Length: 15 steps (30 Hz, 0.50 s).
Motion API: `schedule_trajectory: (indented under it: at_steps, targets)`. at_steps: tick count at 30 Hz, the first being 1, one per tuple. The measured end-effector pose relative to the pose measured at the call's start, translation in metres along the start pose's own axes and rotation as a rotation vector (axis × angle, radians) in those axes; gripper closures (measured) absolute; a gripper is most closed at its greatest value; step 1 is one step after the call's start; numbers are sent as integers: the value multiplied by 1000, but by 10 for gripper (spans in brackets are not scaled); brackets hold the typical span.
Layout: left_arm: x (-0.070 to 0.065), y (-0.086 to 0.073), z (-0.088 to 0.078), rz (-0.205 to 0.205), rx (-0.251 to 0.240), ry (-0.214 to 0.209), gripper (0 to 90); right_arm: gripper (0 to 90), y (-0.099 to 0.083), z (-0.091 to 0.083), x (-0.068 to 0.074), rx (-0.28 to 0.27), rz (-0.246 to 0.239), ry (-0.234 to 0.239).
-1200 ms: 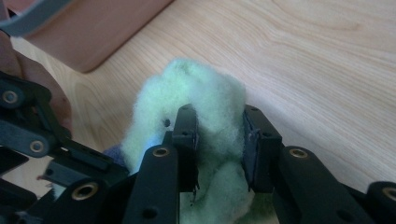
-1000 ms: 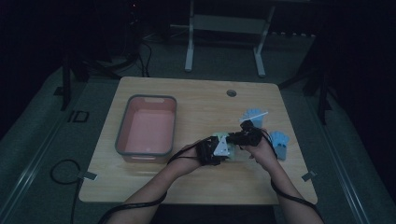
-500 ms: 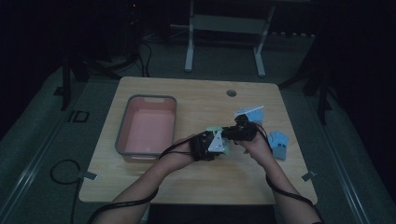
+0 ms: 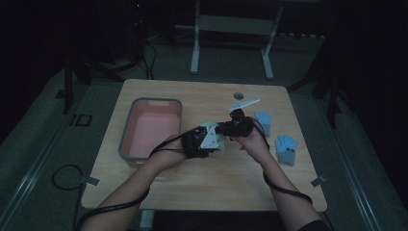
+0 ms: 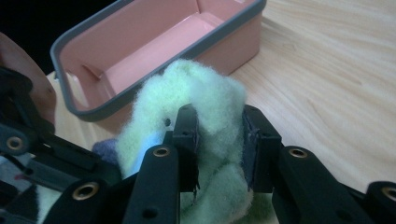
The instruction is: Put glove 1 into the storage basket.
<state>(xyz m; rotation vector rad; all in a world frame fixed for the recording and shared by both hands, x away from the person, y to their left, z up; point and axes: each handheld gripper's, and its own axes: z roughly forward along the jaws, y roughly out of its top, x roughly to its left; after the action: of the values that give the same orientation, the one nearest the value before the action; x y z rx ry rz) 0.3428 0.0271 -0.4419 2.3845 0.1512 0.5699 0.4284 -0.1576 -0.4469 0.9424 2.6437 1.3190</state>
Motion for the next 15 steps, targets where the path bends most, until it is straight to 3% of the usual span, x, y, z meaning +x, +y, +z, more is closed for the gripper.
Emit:
schedule_trajectory:
  at_steps: [7, 15]
  targets:
    - [9, -14, -13, -18, 23, 15, 756, 703, 17, 18, 10, -3, -18, 5]
    - [20, -40, -42, -30, 69, 48, 755, 702, 45, 52, 30, -12, -34, 63]
